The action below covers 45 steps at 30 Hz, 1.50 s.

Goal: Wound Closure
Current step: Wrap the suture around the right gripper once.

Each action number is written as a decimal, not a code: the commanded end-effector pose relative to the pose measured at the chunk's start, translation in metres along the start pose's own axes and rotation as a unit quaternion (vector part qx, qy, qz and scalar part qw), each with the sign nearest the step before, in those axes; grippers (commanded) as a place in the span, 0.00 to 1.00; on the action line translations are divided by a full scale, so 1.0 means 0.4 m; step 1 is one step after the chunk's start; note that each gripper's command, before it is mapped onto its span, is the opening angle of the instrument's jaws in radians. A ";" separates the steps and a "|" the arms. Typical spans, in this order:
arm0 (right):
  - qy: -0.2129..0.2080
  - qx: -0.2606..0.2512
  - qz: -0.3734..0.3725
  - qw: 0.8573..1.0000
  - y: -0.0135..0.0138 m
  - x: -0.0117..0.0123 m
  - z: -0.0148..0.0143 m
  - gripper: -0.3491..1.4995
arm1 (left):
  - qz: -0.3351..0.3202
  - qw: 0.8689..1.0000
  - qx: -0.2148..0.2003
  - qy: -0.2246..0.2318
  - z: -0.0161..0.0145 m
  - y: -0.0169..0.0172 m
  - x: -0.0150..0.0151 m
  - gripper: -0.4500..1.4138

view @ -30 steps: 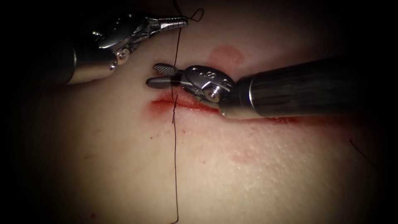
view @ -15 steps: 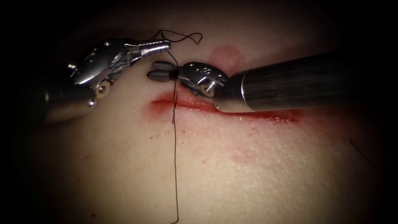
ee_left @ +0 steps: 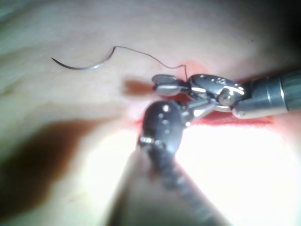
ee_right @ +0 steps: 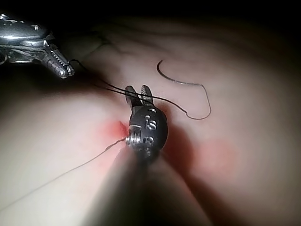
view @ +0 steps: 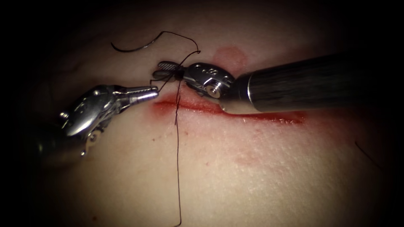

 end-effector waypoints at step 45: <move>0.104 0.005 0.017 0.994 -0.0089 0.0092 -0.0163 0.25 | -0.034 0.998 0.043 -0.012 -0.0075 -0.0207 -0.0237 0.05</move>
